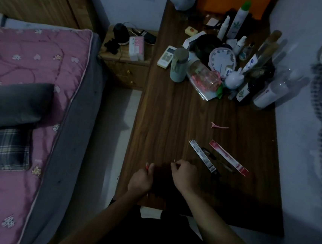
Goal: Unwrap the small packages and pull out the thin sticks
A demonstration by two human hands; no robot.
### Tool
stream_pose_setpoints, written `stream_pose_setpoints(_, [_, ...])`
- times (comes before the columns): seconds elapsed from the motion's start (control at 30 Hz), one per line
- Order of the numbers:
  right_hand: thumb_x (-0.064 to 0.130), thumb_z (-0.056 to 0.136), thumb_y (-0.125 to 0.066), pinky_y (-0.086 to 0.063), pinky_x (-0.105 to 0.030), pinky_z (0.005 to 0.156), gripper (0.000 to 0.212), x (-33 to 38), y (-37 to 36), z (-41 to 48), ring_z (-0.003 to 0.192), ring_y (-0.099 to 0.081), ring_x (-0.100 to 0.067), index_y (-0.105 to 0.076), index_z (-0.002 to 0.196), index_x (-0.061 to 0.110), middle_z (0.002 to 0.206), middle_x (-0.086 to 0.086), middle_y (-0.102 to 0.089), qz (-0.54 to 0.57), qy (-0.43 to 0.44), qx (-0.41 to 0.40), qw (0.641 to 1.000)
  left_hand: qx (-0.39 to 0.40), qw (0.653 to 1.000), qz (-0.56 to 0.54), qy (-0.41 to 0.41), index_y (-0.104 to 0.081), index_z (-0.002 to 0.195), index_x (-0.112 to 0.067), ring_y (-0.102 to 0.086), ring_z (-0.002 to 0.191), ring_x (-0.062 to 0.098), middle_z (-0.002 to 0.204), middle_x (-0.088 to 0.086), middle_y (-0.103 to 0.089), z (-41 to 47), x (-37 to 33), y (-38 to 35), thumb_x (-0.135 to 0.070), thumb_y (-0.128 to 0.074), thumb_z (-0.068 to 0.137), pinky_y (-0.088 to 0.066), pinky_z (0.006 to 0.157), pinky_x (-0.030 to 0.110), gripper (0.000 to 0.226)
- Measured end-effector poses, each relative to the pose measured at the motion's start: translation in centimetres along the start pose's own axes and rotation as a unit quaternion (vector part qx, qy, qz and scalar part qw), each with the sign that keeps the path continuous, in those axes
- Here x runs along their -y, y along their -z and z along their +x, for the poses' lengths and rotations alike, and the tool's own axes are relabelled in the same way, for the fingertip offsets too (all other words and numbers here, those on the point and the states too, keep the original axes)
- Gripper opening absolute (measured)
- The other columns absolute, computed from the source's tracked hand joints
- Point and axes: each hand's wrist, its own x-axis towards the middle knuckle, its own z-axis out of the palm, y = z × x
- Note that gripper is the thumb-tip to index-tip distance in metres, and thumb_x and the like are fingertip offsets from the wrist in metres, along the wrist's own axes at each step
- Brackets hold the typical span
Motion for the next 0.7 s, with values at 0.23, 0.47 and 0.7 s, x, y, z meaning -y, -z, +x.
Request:
stream_pose_setpoints(0.23, [0.038,0.096,-0.056,-0.059,-0.032,0.07,0.021,0.4,-1.9,-1.0,0.085,-0.07,-0.016,-0.063,0.103,0.02,0.092,-0.001,-0.072,-0.112,0.001,-0.024,0.993,0.031,0.999,-0.005,0.021,-0.06,0.079,-0.019,-0.063,0.06,0.01,0.071,0.001,-0.067,1.6,0.8,-0.1,-0.053,-0.039,0.097,-0.043,0.049,0.019,0.043])
stream_pose_setpoints(0.47, [0.041,0.097,-0.054,-0.054,-0.026,0.066,0.024,-0.5,-3.2,-1.8,0.085,-0.071,-0.014,-0.061,0.108,0.022,0.093,0.001,-0.071,-0.158,0.008,-0.047,0.986,-0.008,0.996,0.092,0.02,-0.065,0.092,-0.013,-0.06,0.063,0.01,0.075,-0.002,-0.063,1.4,1.0,-0.4,-0.049,-0.056,0.09,-0.04,0.046,0.021,0.038])
stream_pose_setpoints(0.7, [0.047,0.097,-0.05,-0.048,-0.03,0.064,0.028,-0.9,-3.9,-2.3,0.081,-0.068,-0.016,-0.06,0.107,0.023,0.091,0.003,-0.068,-0.163,0.009,-0.076,0.984,-0.022,0.993,0.117,-0.011,-0.062,0.116,-0.014,-0.063,0.076,0.012,0.099,0.004,-0.072,0.9,1.3,-0.3,-0.041,-0.061,0.09,-0.046,0.059,0.019,0.038])
